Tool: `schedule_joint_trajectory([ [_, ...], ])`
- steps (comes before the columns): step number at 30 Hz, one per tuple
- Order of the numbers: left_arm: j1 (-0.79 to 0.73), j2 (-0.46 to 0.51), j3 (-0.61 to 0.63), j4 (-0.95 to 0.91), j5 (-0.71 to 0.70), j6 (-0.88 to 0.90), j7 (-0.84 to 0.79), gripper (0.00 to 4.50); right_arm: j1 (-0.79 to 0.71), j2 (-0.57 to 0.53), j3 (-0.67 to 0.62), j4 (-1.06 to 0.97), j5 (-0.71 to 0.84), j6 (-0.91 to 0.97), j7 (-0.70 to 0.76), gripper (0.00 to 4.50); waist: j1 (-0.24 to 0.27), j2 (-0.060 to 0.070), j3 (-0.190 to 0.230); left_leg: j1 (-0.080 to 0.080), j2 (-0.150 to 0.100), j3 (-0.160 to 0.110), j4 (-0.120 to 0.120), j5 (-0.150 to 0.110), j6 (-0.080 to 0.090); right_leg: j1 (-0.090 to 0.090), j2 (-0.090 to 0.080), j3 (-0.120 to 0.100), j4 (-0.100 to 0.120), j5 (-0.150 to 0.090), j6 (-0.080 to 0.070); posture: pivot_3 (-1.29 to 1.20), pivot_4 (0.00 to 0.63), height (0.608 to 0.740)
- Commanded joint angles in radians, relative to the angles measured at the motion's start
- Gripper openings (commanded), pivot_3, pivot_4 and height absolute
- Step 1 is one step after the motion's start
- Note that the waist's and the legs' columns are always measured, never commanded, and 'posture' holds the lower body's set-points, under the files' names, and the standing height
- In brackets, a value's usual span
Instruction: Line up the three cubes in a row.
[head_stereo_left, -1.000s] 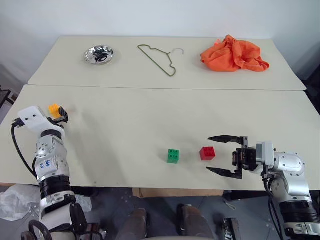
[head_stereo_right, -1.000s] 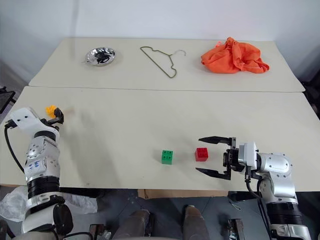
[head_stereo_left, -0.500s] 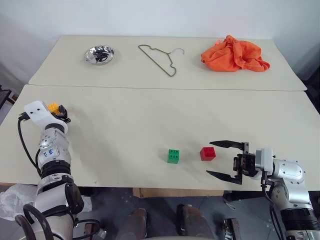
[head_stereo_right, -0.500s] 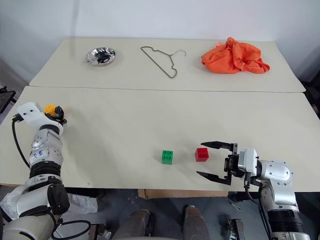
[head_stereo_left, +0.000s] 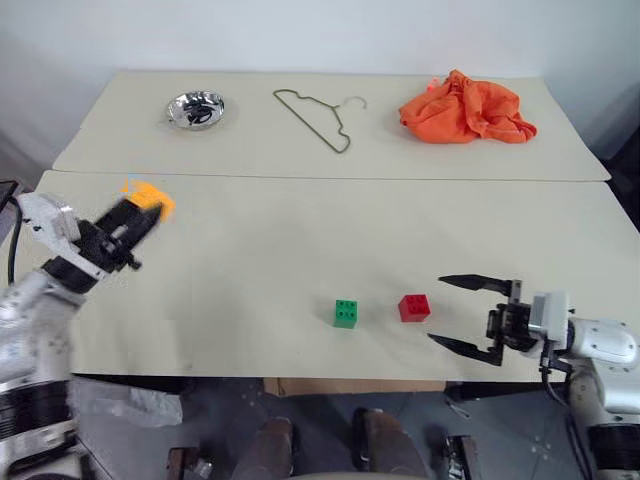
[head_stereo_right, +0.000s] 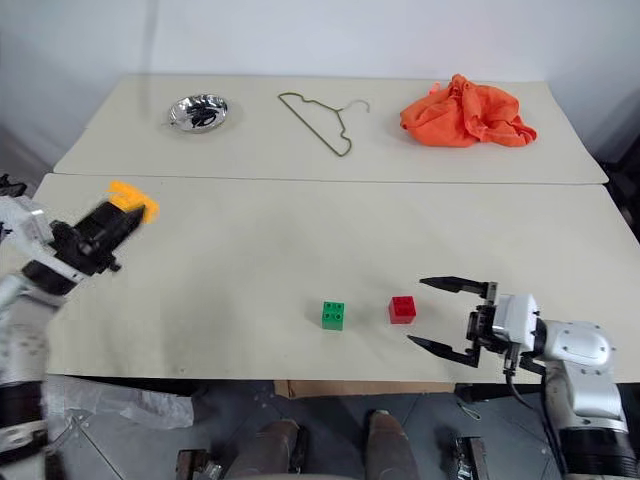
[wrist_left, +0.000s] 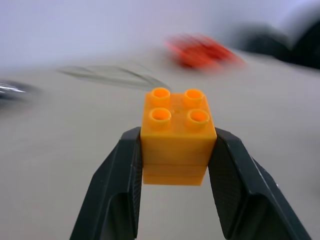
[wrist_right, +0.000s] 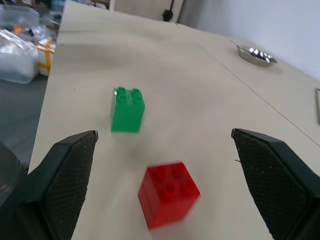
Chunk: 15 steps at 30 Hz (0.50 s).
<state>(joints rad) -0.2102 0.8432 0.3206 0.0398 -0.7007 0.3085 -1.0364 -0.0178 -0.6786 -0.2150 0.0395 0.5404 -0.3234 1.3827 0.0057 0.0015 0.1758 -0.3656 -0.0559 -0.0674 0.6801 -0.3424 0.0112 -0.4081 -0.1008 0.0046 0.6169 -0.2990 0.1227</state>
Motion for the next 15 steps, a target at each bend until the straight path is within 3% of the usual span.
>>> schedule_joint_trajectory([
  [1, -0.051, 0.012, -0.158, -0.024, 0.055, 0.004, -0.178, 1.49, 0.018, -0.012, -0.022, -0.011, 0.01, -0.009, 0.006, 4.5, 0.005, 0.006, -0.001, 0.001, -0.001, 0.0, 0.0, 0.0, 0.001, 0.0, 0.0, 0.001, 0.0, 0.0, 0.0, 0.0, 0.15, 0.74],
  [5, -0.182, -0.083, -0.323, 0.103, 0.17, -0.17, -0.366, 1.49, 0.044, -0.02, -0.035, -0.018, 0.008, -0.01, -0.002, 4.5, 0.012, 0.005, 0.0, -0.001, 0.0, 0.0, 0.0, 0.001, -0.001, -0.002, 0.002, 0.0, 0.002, 0.0, 0.001, 0.0, 0.15, 0.74],
  [10, -0.317, -0.187, -0.425, 0.369, 0.293, -0.387, -0.532, 1.49, 0.104, -0.038, -0.073, -0.07, 0.018, 0.004, -0.028, 4.5, 0.011, 0.005, 0.0, -0.002, 0.0, 0.004, 0.0, 0.001, -0.001, -0.006, 0.005, -0.003, 0.003, 0.0, 0.001, 0.0, 0.15, 0.74],
  [15, -0.36, -0.201, -0.495, 0.463, 0.322, -0.481, -0.578, 1.49, 0.16, -0.042, -0.103, -0.127, 0.02, 0.025, -0.06, 4.5, 0.009, 0.002, 0.001, -0.002, 0.0, 0.007, 0.001, 0.001, 0.001, -0.006, 0.005, -0.003, 0.004, 0.001, 0.002, 0.0, 0.15, 0.74],
])
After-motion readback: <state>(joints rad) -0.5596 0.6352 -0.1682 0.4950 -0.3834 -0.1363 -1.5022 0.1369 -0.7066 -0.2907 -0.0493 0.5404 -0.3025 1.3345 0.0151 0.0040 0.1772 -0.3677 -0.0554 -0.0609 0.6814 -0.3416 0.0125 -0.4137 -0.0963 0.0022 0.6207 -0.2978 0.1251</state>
